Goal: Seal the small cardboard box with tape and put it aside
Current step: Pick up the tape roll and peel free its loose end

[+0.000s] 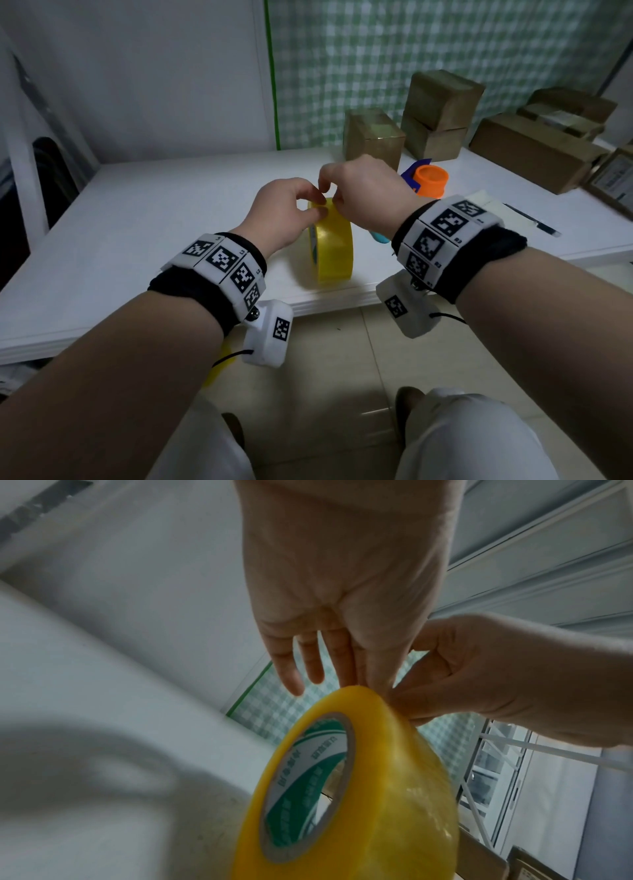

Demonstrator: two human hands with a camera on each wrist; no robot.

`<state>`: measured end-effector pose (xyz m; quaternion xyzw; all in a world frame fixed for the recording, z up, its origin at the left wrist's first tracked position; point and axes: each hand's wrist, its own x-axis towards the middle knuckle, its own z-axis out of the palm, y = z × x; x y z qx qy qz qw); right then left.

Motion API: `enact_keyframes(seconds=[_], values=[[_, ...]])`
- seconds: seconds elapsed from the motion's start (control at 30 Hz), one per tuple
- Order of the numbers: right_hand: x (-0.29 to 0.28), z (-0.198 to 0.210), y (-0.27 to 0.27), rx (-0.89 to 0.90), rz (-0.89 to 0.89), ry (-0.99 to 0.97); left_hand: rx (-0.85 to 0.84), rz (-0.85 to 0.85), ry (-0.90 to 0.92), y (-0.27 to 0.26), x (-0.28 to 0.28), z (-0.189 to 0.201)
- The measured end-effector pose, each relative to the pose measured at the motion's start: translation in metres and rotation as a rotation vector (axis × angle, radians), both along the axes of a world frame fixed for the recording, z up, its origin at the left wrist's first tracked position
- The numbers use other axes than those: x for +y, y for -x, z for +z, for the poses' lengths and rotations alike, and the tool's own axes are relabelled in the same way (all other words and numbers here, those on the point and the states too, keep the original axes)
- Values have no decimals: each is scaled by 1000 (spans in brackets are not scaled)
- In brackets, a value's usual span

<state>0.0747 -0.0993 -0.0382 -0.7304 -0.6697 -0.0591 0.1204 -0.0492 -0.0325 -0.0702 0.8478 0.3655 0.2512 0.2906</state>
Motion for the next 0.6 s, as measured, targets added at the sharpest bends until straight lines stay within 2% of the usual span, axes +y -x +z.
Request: enact_keyframes(seconds=[0.17, 0.3, 0.37, 0.53, 0.6], values=[[-3, 12, 12, -162, -10, 109, 12, 1, 24, 1, 1, -1], [-1, 13, 17, -194, -4, 123, 22, 2, 17, 3, 0, 0], [0, 7, 13, -102, -21, 103, 36, 0, -21, 4, 0, 1], [-7, -15, -5, 326, -80, 99, 53, 2, -88, 3, 2, 3], [-10, -19, -9, 438, -102, 109, 96, -3, -144, 1, 1, 6]])
